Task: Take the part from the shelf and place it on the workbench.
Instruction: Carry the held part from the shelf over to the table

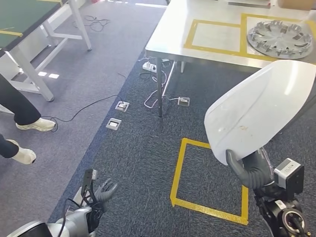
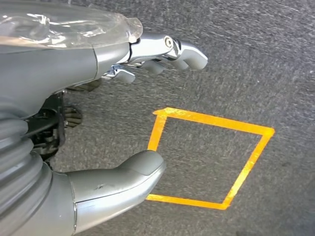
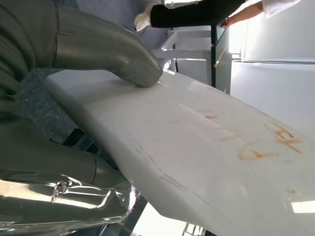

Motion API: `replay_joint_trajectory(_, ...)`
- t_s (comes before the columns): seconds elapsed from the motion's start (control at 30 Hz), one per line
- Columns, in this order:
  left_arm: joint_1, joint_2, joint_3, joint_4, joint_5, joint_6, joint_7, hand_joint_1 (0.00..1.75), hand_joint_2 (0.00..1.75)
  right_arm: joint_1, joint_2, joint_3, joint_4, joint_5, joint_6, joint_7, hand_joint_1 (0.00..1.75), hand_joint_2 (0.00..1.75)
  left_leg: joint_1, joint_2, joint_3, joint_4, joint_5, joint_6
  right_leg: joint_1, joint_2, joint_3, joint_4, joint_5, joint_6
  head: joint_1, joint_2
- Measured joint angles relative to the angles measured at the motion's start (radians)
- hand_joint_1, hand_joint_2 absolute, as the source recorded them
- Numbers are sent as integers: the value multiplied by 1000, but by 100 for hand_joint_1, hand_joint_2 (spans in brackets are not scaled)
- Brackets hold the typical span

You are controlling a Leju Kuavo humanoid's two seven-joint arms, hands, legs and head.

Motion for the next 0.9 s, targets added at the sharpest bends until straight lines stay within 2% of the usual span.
replay_joint_trajectory(0.03,0,0,0,0,0,-1,0,0,175,0,0,-1,-1,-1,-2,2,175,175,-1,2,7,-23,13,6,1,1,3,4,-8,7,1,0)
replay_joint_trajectory(0.1,0,0,0,0,1,-2,1,0,175,0,0,-1,-3,-4,-4,3,175,175,-4,1,13,-24,11,21,2,2,7,9,-17,18,3,0)
replay_joint_trajectory(0.17,-1,0,0,0,2,-3,0,0,175,0,0,-3,-5,-8,-7,3,175,175,-4,-1,27,-26,7,33,-2,0,-6,47,-30,26,6,0)
replay_joint_trajectory(0.23,-3,1,0,0,3,-4,-1,0,175,-1,0,-8,-7,-15,-11,2,175,175,-6,-2,42,-27,-4,43,-5,-1,-66,161,-69,32,9,0)
replay_joint_trajectory(0.3,-2,2,0,0,3,-4,-1,0,175,0,0,-14,-7,-23,-16,1,175,175,-10,-3,55,-27,-17,49,-5,-1,-151,298,-122,35,11,0)
replay_joint_trajectory(0.33,-1,2,0,0,3,-4,-1,0,175,0,0,-19,-7,-26,-18,1,175,175,-12,-5,63,-27,-24,50,-5,-1,-179,331,-132,34,11,0)
replay_joint_trajectory(0.37,0,2,0,0,3,-4,-1,0,175,0,0,-24,-7,-29,-20,1,175,175,-13,-7,74,-27,-31,49,-4,-1,-191,327,-122,32,11,0)
replay_joint_trajectory(0.4,1,2,0,0,3,-4,-1,0,175,0,0,-28,-7,-32,-21,1,175,175,-14,-9,86,-27,-40,48,-3,-1,-182,282,-88,28,12,0)
replay_joint_trajectory(0.47,1,2,0,0,3,-4,-1,0,175,-1,0,-36,-8,-35,-23,0,175,175,-15,-11,110,-28,-57,43,0,0,-140,138,11,17,15,0)
replay_joint_trajectory(0.5,0,2,0,0,3,-4,-1,0,175,-3,0,-39,-8,-37,-23,0,175,175,-16,-12,116,-28,-64,39,4,0,-122,80,40,12,17,0)
replay_joint_trajectory(0.53,0,2,0,0,4,-4,-2,0,175,-4,0,-43,-9,-38,-23,0,175,175,-17,-13,119,-29,-69,35,7,0,-110,46,57,7,19,0)
replay_joint_trajectory(0.63,0,2,0,0,8,-4,-2,0,175,-7,0,-53,-12,-40,-25,-3,175,175,-17,-13,123,-22,-73,19,10,1,-87,21,59,-9,21,0)
replay_joint_trajectory(0.67,0,2,0,0,8,-4,-3,0,175,-9,0,-57,-14,-41,-26,-4,175,175,-17,-11,116,-1,-76,15,8,1,-77,15,57,-13,21,0)
replay_joint_trajectory(0.7,0,2,0,0,9,-4,-3,0,175,-12,0,-60,-15,-42,-27,-5,175,175,-16,-10,95,40,-86,12,6,2,-66,10,56,-18,20,0)
replay_joint_trajectory(0.73,-1,3,0,0,9,-4,-4,0,175,-15,0,-64,-17,-43,-27,-6,175,175,-15,-9,60,100,-103,9,5,2,-59,7,53,-21,19,0)
replay_joint_trajectory(0.8,1,5,0,0,10,-4,-4,0,175,-18,0,-68,-17,-45,-27,-6,175,175,-15,-8,-33,235,-149,5,6,3,-48,6,42,-26,16,0)
replay_joint_trajectory(0.83,4,6,0,0,10,-4,-4,0,175,-17,0,-70,-17,-45,-27,-6,175,175,-15,-8,-68,271,-161,4,6,4,-41,6,35,-27,15,0)
replay_joint_trajectory(0.87,6,6,0,0,10,-4,-4,0,175,-17,0,-72,-17,-46,-27,-7,175,175,-15,-8,-87,272,-153,5,7,5,-33,6,27,-27,15,0)
replay_joint_trajectory(0.9,7,7,0,0,10,-4,-4,0,175,-18,0,-74,-17,-46,-27,-7,175,175,-15,-8,-85,235,-122,8,7,5,-22,6,19,-26,13,0)
